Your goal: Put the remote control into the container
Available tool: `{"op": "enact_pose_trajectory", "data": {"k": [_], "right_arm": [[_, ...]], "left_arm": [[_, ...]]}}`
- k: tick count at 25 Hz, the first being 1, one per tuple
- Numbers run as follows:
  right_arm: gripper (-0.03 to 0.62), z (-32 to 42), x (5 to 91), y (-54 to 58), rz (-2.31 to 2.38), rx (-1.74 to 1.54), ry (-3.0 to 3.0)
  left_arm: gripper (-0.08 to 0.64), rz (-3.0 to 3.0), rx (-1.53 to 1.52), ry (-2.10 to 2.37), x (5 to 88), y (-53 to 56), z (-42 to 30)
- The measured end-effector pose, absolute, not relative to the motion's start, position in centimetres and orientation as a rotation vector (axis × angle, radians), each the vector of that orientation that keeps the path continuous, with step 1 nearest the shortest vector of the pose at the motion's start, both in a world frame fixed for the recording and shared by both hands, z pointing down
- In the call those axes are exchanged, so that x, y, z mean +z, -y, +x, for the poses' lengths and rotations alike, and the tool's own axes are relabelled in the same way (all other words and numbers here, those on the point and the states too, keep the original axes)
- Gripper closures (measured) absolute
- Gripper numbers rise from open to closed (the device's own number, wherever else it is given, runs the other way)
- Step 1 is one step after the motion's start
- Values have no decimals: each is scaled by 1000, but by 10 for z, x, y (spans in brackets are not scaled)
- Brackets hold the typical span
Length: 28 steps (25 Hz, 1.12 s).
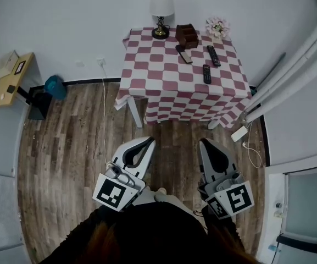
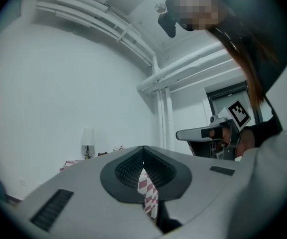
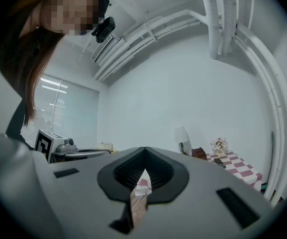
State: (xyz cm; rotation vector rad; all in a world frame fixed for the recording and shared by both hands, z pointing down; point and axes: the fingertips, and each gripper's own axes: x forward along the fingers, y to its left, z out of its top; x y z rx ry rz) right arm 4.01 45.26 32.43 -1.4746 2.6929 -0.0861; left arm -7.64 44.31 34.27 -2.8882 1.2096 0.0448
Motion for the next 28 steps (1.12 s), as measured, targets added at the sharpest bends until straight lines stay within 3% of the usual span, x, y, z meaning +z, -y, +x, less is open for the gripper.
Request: {"op": "enact_pose_trajectory", "data": {"k": [28], "right_arm": [[578,53,318,-307,-1497,-62,-2731]], "left_arm": [[552,-2879,95,-1274,338,-292,-74]]}}
